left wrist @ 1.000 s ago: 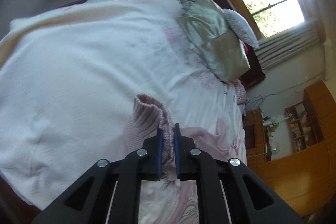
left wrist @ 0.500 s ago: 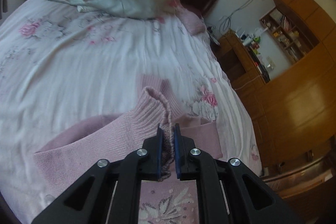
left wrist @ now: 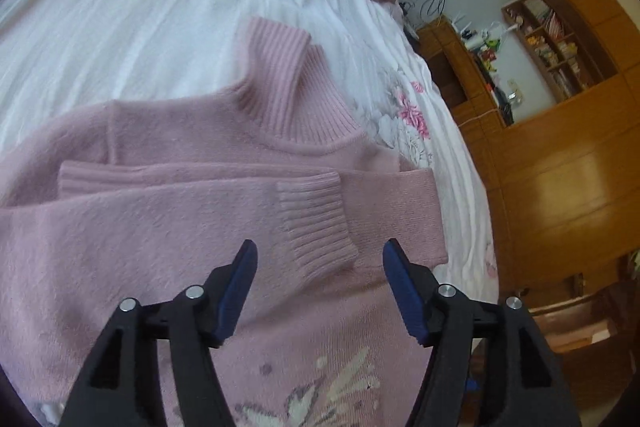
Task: Fold small clothes
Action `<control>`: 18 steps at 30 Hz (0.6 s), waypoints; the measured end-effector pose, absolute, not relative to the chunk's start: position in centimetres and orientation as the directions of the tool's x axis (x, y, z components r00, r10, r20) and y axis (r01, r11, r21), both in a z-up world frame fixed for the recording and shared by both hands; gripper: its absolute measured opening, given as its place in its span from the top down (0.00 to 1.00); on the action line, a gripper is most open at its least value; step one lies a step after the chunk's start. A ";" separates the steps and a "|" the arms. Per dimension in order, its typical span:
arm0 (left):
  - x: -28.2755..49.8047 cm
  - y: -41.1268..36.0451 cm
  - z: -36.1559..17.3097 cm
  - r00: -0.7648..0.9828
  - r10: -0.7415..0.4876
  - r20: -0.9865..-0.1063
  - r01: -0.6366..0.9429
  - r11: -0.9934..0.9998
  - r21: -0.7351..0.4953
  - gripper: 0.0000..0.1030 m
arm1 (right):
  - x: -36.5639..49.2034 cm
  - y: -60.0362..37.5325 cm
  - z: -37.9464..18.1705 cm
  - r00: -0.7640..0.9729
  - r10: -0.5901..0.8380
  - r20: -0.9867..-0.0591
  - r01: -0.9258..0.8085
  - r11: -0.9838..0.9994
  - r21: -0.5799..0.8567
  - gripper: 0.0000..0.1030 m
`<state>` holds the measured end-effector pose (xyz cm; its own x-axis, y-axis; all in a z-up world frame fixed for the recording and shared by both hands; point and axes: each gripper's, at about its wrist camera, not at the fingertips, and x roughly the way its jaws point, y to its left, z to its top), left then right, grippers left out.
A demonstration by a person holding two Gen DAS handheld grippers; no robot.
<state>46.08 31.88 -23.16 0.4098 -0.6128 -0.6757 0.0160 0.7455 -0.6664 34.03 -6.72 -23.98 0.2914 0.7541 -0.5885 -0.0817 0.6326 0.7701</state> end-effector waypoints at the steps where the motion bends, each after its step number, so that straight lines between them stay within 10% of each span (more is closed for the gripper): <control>1: 44.0 33.6 -23.3 0.434 -0.611 -0.663 0.002 0.736 -0.677 0.35 | 36.1 -6.3 -24.3 0.271 0.777 -0.568 -0.076 0.606 0.792 0.26; 6: 33.2 40.4 -24.6 0.505 -0.589 -0.631 -0.080 0.696 -0.714 0.28 | 47.7 -0.9 -27.0 0.114 0.857 -0.502 -0.042 0.509 0.860 0.36; 14: 18.5 46.9 -29.0 0.587 -0.556 -0.588 -0.262 0.557 -0.788 0.25 | 53.4 5.1 -30.3 0.081 0.766 -0.638 -0.017 0.641 0.767 0.35; 18: 15.1 47.6 -31.0 0.606 -0.557 -0.568 -0.325 0.478 -0.816 0.25 | 52.7 6.2 -30.1 0.107 0.767 -0.632 -0.009 0.637 0.771 0.67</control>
